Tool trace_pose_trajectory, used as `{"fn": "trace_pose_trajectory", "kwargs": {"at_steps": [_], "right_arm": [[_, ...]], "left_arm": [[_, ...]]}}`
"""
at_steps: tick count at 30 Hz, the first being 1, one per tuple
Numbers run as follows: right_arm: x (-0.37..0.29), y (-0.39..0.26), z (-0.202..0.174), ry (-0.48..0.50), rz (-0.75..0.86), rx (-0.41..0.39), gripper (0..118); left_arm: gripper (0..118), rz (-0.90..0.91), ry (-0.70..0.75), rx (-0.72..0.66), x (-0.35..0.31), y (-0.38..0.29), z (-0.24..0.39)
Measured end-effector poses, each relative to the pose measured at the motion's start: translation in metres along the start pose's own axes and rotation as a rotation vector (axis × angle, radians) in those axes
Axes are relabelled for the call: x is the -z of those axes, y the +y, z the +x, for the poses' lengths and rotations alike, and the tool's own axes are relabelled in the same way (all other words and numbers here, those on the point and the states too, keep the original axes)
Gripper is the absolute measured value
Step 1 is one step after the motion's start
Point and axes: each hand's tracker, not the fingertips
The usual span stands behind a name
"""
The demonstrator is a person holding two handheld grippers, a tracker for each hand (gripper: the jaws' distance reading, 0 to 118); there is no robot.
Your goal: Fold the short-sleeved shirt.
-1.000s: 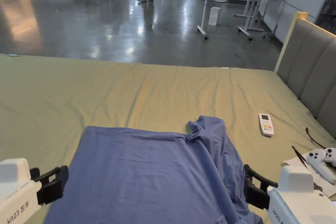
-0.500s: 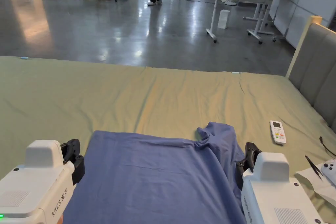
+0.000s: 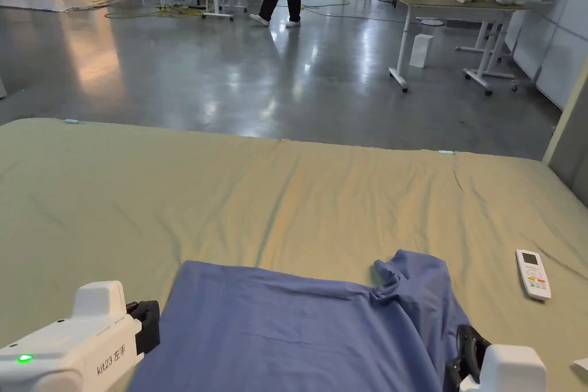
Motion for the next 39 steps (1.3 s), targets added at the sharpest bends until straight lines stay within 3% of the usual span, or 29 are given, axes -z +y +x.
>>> {"fn": "trace_pose_trajectory", "kwargs": {"at_steps": [11, 14, 17, 18, 19, 24, 27, 29, 31, 32, 35, 39], "right_arm": [[0.053, -0.02, 0.009, -0.009, -0.109, -0.002, 0], [0.06, -0.028, 0.01, -0.01, -0.14, -0.01, 0], [0.067, -0.035, 0.01, -0.014, -0.167, -0.019, 0], [0.069, -0.037, 0.011, -0.016, -0.176, -0.019, 0], [0.071, -0.039, 0.011, -0.021, -0.183, -0.017, 0], [0.077, -0.05, 0.015, -0.032, -0.254, 0.009, 0], [0.079, -0.052, 0.017, -0.031, -0.24, -0.005, 0], [0.08, -0.054, 0.017, -0.037, -0.253, -0.006, 0], [0.081, -0.058, 0.02, -0.036, -0.262, 0.005, 0], [0.083, -0.059, 0.02, -0.036, -0.267, 0.011, 0], [0.093, -0.058, 0.023, -0.036, -0.278, 0.03, 0], [0.123, -0.046, 0.038, -0.054, -0.309, 0.071, 0]], "left_arm": [[1, -0.247, 0.025, 0.075, 0.177, 0.074, -0.013], [16, -0.318, 0.061, 0.145, 0.219, 0.083, -0.009], [60, -0.331, 0.075, 0.152, 0.246, 0.085, -0.005], [69, -0.34, 0.083, 0.152, 0.257, 0.086, -0.005], [71, -0.349, 0.086, 0.151, 0.263, 0.085, -0.006], [70, -0.395, 0.145, 0.203, 0.293, 0.078, 0.0], [63, -0.422, 0.161, 0.242, 0.299, 0.067, 0.003], [51, -0.405, 0.175, 0.234, 0.296, 0.064, 0.01], [16, -0.405, 0.152, 0.234, 0.294, 0.066, 0.01], [10, -0.404, 0.143, 0.246, 0.292, 0.065, 0.015], [5, -0.432, 0.134, 0.342, 0.29, 0.066, 0.019], [5, -0.383, 0.133, 0.294, 0.271, 0.072, 0.019]]}}
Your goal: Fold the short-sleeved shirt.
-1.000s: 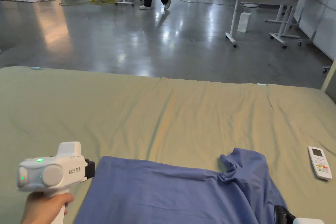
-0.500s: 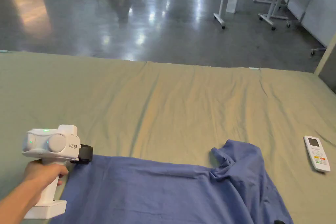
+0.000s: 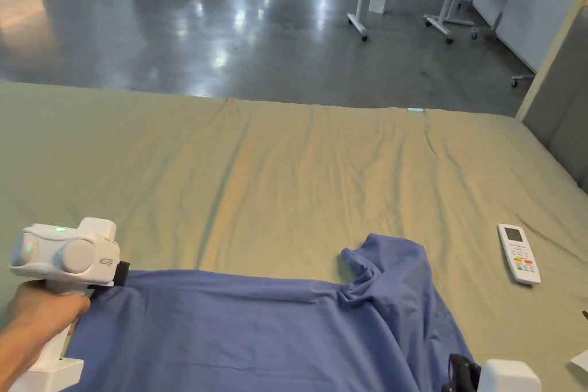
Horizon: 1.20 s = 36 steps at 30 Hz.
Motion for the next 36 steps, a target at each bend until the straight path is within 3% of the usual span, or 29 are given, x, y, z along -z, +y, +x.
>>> {"fn": "trace_pose_trajectory", "kwargs": {"at_steps": [3, 5, 6, 9, 12, 13, 17, 26, 32, 34, 36], "right_arm": [[0.039, 0.021, 0.024, 0.014, -0.073, 0.073, 0], [0.067, 0.037, 0.037, 0.015, -0.098, 0.068, 1], [0.083, 0.047, 0.046, 0.026, -0.146, 0.067, 5], [0.13, 0.063, 0.06, 0.051, -0.24, 0.055, 38], [0.169, 0.066, 0.075, 0.082, -0.315, 0.029, 45], [0.18, 0.064, 0.08, 0.067, -0.336, 0.053, 46], [0.205, 0.051, 0.082, 0.054, -0.463, -0.053, 46], [0.19, 0.044, 0.067, 0.059, -0.434, 0.009, 46], [0.205, 0.038, 0.062, 0.052, -0.463, -0.005, 44], [0.201, 0.043, 0.057, 0.04, -0.468, 0.004, 36], [0.201, 0.041, 0.052, 0.03, -0.45, -0.01, 3]], "left_arm": [[5, 0.071, -0.021, -0.031, -0.021, -0.006, -0.004], [5, 0.109, -0.025, -0.038, -0.034, -0.011, -0.007], [5, 0.109, -0.021, -0.036, -0.04, -0.014, -0.009], [5, 0.134, -0.024, -0.044, -0.051, -0.02, -0.015], [5, 0.152, -0.017, -0.029, -0.061, -0.024, -0.017], [5, 0.162, -0.009, -0.027, -0.065, -0.026, -0.018], [5, 0.168, 0.004, -0.002, -0.07, -0.027, -0.019], [5, 0.152, 0.006, -0.007, -0.071, -0.039, -0.014], [5, 0.139, 0.005, -0.012, -0.068, -0.043, -0.015], [5, 0.138, 0.005, -0.012, -0.068, -0.044, -0.016], [5, 0.139, 0.006, -0.013, -0.069, -0.045, -0.015]]}}
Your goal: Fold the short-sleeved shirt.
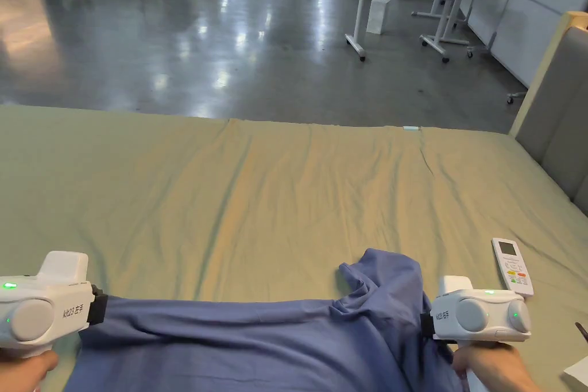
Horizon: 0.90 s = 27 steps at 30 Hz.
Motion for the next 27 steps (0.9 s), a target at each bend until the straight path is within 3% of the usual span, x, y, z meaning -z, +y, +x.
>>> {"fn": "trace_pose_trajectory", "kwargs": {"at_steps": [4, 8, 16, 27], "right_arm": [[-0.004, -0.009, -0.01, -0.042, 0.044, -0.076, 3], [-0.028, -0.023, -0.007, -0.058, 0.138, -0.01, 2], [-0.121, -0.016, 0.014, -0.028, 0.358, 0.033, 2], [-0.282, -0.007, 0.037, -0.05, 0.644, -0.015, 2]], "left_arm": [[5, 0.0, 0.002, -0.012, -0.004, -0.005, -0.001], [5, 0.028, 0.01, -0.033, -0.018, -0.008, -0.004], [5, 0.137, 0.026, -0.024, -0.078, 0.002, -0.01], [5, 0.363, 0.056, -0.052, -0.216, 0.031, -0.025]]}}
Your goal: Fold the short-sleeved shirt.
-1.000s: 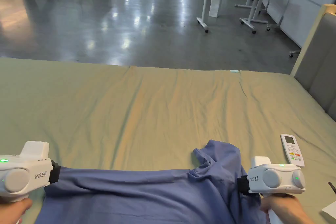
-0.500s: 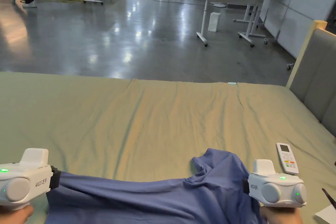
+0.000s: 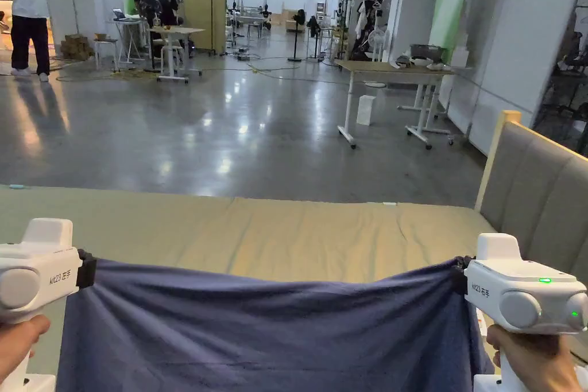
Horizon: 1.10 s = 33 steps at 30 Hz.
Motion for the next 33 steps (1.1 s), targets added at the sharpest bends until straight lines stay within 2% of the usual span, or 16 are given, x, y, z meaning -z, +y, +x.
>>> {"fn": "trace_pose_trajectory", "kwargs": {"at_steps": [6, 8, 13, 19, 28, 33], "right_arm": [[-0.064, 0.063, 0.011, -0.019, 0.178, -0.01, 2], [-0.092, 0.087, 0.007, -0.025, 0.24, -0.051, 2], [-0.112, 0.133, 0.011, -0.023, 0.31, -0.032, 2], [-0.105, 0.181, 0.008, -0.033, 0.341, -0.028, 2], [-0.042, 0.242, -0.002, -0.067, 0.334, -0.065, 2], [-0.009, 0.269, -0.003, -0.055, 0.349, -0.041, 2]], "left_arm": [[5, 0.128, 0.011, -0.004, -0.066, 0.058, -0.018], [5, 0.166, 0.019, -0.001, -0.086, 0.078, -0.022], [5, 0.244, 0.043, 0.028, -0.114, 0.127, -0.026], [5, 0.272, 0.073, 0.041, -0.114, 0.176, -0.026], [5, 0.27, 0.118, 0.005, -0.066, 0.235, -0.034], [5, 0.28, 0.134, 0.014, -0.036, 0.267, -0.031]]}}
